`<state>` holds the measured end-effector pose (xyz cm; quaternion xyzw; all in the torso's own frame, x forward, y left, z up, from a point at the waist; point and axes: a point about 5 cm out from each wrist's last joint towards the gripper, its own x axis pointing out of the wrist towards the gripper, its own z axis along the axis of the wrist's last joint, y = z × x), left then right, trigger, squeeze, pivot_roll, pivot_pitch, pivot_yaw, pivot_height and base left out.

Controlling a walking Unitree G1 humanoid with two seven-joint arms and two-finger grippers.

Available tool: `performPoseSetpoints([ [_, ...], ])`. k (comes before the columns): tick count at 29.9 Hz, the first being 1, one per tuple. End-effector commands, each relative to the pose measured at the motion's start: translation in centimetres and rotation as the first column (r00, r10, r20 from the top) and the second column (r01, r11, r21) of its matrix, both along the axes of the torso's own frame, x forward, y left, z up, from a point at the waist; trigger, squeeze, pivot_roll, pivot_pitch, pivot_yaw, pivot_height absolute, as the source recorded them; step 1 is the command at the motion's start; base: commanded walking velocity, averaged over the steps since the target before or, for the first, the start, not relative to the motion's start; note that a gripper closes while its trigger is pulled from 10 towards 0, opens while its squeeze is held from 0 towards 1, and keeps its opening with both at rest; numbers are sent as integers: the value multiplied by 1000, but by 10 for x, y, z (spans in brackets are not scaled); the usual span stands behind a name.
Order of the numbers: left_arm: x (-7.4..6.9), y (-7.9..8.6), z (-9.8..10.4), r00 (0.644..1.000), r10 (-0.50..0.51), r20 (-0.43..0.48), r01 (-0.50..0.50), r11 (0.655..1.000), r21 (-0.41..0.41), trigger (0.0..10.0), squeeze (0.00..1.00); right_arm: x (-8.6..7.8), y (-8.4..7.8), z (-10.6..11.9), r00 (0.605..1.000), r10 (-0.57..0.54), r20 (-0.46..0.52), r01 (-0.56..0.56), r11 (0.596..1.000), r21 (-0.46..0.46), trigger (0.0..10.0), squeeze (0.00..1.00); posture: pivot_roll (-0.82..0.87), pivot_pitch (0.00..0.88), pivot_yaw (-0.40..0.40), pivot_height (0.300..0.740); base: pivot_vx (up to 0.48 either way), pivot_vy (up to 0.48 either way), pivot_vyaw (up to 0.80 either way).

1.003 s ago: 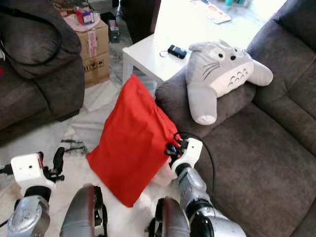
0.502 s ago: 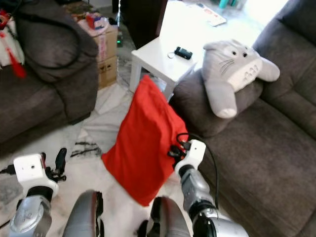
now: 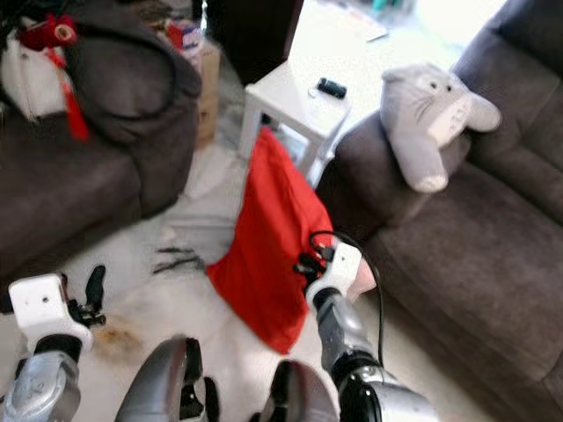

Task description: Move the pillow to the sofa from floor

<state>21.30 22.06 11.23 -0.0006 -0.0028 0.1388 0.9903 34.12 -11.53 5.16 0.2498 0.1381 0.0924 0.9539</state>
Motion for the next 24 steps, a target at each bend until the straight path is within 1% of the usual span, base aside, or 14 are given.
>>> performPoseSetpoints([
  [1,1,-7,-7,999,-20,-30,19,1000,-20,10000,0,-13,-13,-19,997,-34,-67,33,999,-20,10000,0,250,207,-226,634,0,0,0],
  [4,2,-8,-8,999,-20,-32,19,1000,-23,10000,0,-12,-13,-17,998,-36,-60,34,999,-29,10000,0,251,206,-228,634,0,0,0],
  [6,3,-8,-9,999,-15,-36,14,1000,-28,10000,0,-7,-15,-10,999,-41,-32,40,998,-46,10000,0,251,198,-227,634,0,0,0],
  [7,3,-8,-9,999,-15,-36,14,1000,-28,10000,0,-7,-15,-10,999,-41,-32,40,998,-46,10000,0,251,198,-227,634,0,0,0],
  [8,3,-9,-10,999,-16,-36,15,999,-31,10000,0,-2,-16,-4,999,-53,-10,53,998,-43,10000,0,249,190,-226,634,0,0,0],
  [10,4,-9,-10,999,-17,-35,16,999,-32,10000,0,1,-17,0,998,-62,5,63,997,-38,10000,0,250,182,-226,634,0,0,0],
  [14,10,-6,-9,1000,-6,-22,6,1000,-21,10000,0,7,-18,8,997,-68,31,69,997,-31,10000,0,255,155,-226,634,0,0,0],
  [16,11,-5,-8,1000,2,-19,-2,1000,-12,10000,0,7,-18,9,997,-67,35,68,997,-30,10000,0,255,155,-226,634,0,0,0],
  [19,16,-2,-5,1000,3,-5,-3,1000,15,10000,0,9,-19,12,997,-68,48,70,997,-30,10000,0,255,135,-224,634,0,0,0],
  [24,19,-1,-5,1000,4,-6,-4,1000,19,10000,0,9,-21,12,996,-72,59,74,997,-33,10000,0,252,128,-219,634,257,0,0],
])
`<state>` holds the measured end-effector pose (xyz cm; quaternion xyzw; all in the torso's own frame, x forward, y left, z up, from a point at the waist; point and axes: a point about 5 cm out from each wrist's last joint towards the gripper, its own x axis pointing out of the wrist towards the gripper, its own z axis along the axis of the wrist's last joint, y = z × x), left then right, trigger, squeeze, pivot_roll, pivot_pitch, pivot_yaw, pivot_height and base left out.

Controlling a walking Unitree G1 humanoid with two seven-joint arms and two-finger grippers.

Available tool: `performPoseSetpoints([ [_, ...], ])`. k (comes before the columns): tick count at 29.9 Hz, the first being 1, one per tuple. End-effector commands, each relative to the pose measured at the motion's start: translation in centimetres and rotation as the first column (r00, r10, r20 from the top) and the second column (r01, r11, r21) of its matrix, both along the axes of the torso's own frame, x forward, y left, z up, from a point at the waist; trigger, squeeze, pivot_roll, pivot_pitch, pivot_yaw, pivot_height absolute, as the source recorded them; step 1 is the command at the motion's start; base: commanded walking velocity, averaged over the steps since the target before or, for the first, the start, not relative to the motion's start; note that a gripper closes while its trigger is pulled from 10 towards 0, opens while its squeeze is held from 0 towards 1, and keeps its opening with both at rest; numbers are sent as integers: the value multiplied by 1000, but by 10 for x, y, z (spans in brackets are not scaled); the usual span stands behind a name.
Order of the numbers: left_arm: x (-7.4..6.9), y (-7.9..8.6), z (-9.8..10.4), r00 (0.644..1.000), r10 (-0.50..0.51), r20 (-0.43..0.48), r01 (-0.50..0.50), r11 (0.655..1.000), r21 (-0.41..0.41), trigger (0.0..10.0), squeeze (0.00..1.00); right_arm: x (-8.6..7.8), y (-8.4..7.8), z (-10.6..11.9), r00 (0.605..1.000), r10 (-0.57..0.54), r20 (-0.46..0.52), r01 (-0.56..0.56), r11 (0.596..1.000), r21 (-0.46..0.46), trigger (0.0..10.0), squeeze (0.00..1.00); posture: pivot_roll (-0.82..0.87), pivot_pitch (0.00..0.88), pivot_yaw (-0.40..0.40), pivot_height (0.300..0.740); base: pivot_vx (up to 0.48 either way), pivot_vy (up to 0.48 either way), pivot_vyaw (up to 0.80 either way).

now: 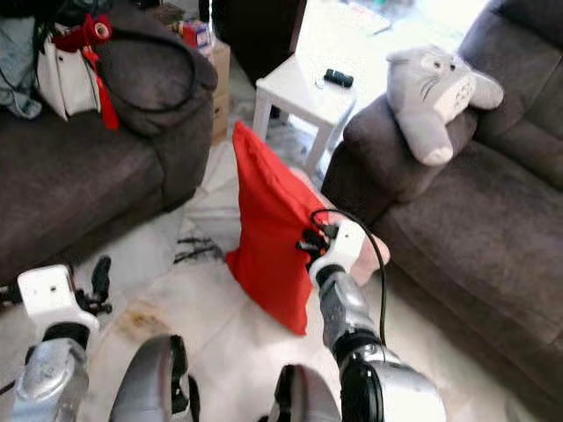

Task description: Move the pillow to the sofa from floor

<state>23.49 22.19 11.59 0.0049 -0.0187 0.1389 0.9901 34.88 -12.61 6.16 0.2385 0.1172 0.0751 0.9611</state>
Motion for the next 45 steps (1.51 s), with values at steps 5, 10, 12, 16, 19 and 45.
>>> performPoseSetpoints([
  [5,0,-1,-9,999,3,-33,-3,1000,4,10000,0,-2,-14,0,999,-44,27,44,999,-12,10000,0,241,135,-214,634,279,0,0],
  [10,1,-1,-8,1000,1,-30,0,1000,4,10000,0,-6,-16,-4,998,-52,30,51,999,11,10000,0,236,142,-210,634,301,0,0],
  [12,2,-1,-8,1000,0,-28,0,1000,4,10000,0,-7,-17,-6,998,-52,29,52,999,15,10000,0,239,146,-209,634,309,0,0],
  [16,2,-3,-7,1000,-18,-24,18,1000,16,10000,0,-8,-14,-8,999,-36,25,37,999,-9,10000,0,239,149,-205,634,307,0,0],
  [19,3,-9,-6,998,-54,-14,55,998,34,10000,0,-9,-11,-9,999,-25,23,25,1000,-17,10000,0,240,150,-204,634,92,0,0],
  [45,8,-7,-6,999,-52,-11,52,998,28,10000,0,-7,-15,-5,996,-70,46,69,997,32,10000,0,253,128,-195,714,0,0,0],
])
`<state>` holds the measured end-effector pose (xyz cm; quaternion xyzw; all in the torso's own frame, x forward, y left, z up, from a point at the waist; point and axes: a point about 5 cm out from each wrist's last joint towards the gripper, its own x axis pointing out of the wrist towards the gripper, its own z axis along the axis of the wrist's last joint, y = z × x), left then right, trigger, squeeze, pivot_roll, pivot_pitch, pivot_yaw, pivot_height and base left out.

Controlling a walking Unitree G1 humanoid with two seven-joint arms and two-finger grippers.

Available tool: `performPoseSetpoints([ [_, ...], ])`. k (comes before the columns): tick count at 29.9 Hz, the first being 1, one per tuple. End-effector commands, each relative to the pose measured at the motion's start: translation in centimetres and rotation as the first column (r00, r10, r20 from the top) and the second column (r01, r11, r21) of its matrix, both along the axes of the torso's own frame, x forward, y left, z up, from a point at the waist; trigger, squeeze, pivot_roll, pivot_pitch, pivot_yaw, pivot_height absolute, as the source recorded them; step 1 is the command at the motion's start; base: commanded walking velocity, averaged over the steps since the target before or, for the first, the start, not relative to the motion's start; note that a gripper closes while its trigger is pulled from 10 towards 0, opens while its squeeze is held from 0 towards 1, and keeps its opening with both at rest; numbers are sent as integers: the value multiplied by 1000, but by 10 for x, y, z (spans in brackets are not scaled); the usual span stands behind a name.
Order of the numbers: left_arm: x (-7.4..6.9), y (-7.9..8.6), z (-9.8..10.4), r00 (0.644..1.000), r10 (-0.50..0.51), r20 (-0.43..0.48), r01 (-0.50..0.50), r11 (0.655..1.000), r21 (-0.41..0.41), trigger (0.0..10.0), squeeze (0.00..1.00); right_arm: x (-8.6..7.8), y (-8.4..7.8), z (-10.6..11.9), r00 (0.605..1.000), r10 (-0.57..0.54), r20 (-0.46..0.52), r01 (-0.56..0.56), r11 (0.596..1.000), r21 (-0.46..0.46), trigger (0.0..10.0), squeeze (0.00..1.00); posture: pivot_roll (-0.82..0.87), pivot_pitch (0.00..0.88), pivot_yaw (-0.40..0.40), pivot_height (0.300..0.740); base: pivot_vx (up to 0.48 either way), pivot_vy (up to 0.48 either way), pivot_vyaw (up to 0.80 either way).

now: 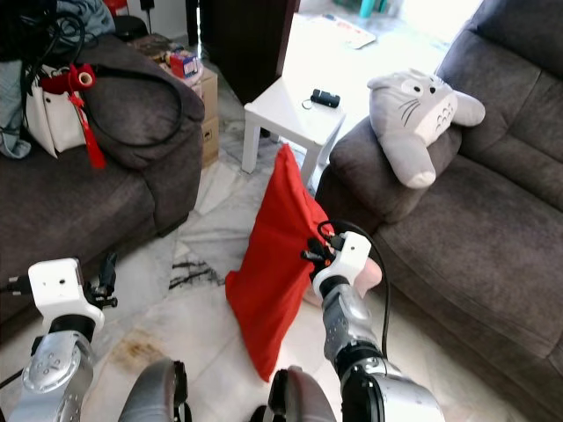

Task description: Move the pillow to the sofa from floor

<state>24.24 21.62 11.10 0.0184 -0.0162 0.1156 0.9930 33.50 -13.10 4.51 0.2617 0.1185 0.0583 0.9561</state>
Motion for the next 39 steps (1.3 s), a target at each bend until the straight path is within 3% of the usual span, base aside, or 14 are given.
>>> performPoseSetpoints([
  [1,1,-1,-1,1000,-4,0,4,1000,2,10000,0,7,-10,12,997,-33,64,34,999,-11,10000,0,254,127,-195,724,0,0,0],
  [16,10,2,4,1000,7,29,-7,1000,9,10000,0,17,7,31,987,55,154,-59,998,21,10000,0,269,85,-201,740,0,0,0],
  [25,15,5,6,999,8,42,-9,1000,17,10000,0,26,26,53,957,119,263,-145,986,83,10000,0,280,49,-195,740,0,0,0],
  [28,17,6,8,999,7,49,-8,1000,20,10000,0,29,34,64,931,155,330,-205,971,121,10000,0,283,38,-192,740,0,0,0],
  [29,18,6,10,998,4,56,-5,1000,23,10000,0,30,41,74,898,202,391,-274,952,137,10000,0,285,31,-191,740,0,0,0],
  [33,20,6,12,998,3,61,-4,1000,25,10000,0,30,49,86,847,257,466,-370,914,168,10000,0,285,24,-188,740,0,0,0],
  [34,21,6,12,998,2,64,-3,1000,26,10000,0,30,54,94,803,295,518,-442,877,186,10000,0,284,22,-188,740,0,0,0],
  [37,23,6,13,998,-1,68,-1,1000,26,10000,0,27,59,103,726,361,585,-560,804,199,10000,0,283,22,-189,740,0,0,0],
  [38,24,6,13,998,-2,69,0,1000,27,10000,0,23,60,108,656,421,627,-641,750,167,10000,0,280,26,-188,740,0,0,0],
  [39,24,6,13,998,-3,69,1,1000,26,10000,0,21,60,108,619,464,634,-683,717,142,10000,0,280,32,-188,740,0,0,0],
])
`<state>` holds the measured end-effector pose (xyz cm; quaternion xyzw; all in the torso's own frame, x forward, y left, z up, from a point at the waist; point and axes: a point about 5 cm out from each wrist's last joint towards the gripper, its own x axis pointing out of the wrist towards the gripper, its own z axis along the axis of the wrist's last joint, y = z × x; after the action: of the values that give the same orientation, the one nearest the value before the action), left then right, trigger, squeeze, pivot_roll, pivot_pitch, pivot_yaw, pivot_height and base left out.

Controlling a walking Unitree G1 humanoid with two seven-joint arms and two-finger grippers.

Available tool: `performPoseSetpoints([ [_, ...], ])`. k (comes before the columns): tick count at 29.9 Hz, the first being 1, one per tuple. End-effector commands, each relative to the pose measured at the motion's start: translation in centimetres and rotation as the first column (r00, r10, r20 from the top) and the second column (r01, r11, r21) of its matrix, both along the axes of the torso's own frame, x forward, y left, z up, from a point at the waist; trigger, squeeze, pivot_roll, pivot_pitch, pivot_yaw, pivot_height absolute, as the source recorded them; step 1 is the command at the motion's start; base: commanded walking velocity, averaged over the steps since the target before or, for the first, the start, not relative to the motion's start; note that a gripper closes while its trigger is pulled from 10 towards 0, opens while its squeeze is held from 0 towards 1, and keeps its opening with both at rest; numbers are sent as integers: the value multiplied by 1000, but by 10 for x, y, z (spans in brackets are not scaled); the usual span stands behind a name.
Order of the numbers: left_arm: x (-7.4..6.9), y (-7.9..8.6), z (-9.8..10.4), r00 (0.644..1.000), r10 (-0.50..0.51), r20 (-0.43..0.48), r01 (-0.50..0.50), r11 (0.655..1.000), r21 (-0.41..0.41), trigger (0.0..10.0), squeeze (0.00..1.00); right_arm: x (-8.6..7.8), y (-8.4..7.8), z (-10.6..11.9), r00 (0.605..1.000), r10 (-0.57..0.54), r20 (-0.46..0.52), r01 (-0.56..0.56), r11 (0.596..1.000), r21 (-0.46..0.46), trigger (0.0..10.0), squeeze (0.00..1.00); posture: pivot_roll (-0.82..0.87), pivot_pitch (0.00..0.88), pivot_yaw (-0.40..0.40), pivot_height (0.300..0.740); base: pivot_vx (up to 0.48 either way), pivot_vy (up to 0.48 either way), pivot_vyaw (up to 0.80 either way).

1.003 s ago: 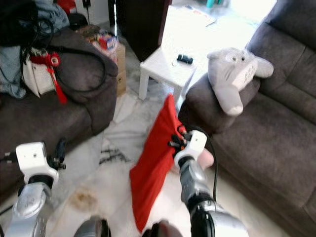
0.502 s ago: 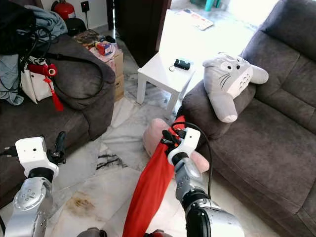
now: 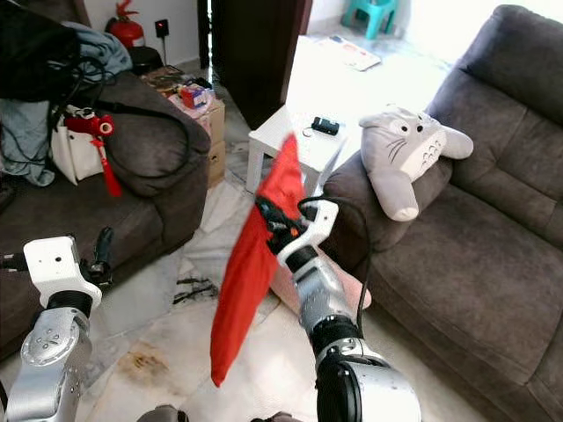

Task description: Move the pillow to the sofa from floor

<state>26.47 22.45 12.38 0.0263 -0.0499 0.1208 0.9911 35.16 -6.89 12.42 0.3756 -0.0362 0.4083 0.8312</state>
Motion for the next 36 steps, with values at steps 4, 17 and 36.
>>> performPoseSetpoints([
  [4,0,-2,1,1000,-12,7,12,1000,2,10000,0,-1,-11,24,966,166,199,-156,986,-62,10000,0,282,41,-189,740,0,0,0],
  [17,-6,1,13,998,-42,40,44,997,-59,10000,0,-28,-16,15,875,417,247,-408,909,-88,10000,0,304,55,-187,740,0,0,0],
  [36,-63,-15,75,923,-353,154,382,891,-247,10000,0,-43,-22,7,780,581,233,-547,814,-198,10000,0,398,65,-221,740,0,0,0],
])
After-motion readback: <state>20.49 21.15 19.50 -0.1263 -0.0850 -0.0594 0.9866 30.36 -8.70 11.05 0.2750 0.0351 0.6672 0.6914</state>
